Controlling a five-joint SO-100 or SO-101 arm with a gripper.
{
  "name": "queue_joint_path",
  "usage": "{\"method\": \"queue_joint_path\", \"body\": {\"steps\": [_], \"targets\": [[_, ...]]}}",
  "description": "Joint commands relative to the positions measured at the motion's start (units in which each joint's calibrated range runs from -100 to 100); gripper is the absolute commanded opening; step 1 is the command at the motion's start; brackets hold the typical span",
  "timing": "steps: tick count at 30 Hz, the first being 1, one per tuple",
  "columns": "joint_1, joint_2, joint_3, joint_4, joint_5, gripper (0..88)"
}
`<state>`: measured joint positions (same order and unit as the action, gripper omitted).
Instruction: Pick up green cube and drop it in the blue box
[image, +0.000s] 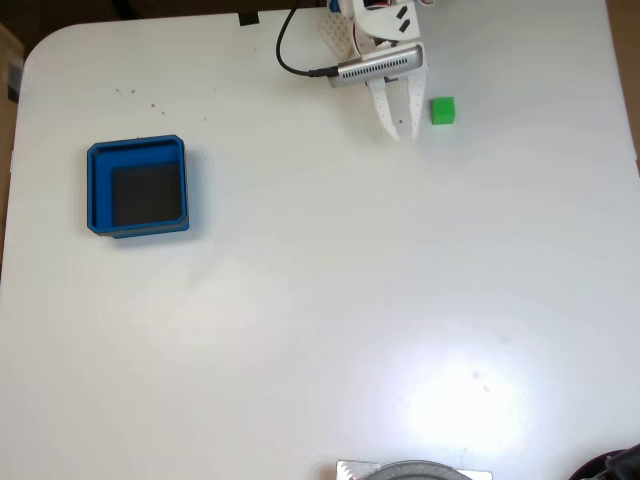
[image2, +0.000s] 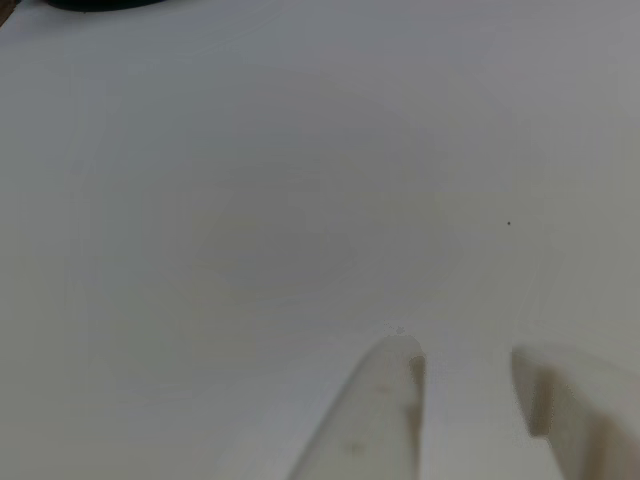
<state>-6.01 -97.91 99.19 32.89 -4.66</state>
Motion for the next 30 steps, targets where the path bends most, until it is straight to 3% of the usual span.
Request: {"method": "queue_joint_path", "body": {"steps": [1, 30], "targets": [[-0.25, -0.67, 0.36, -1.13, 0.15, 1.8], [-2.01, -0.83, 0.36, -1.13, -0.15, 1.8]]}}
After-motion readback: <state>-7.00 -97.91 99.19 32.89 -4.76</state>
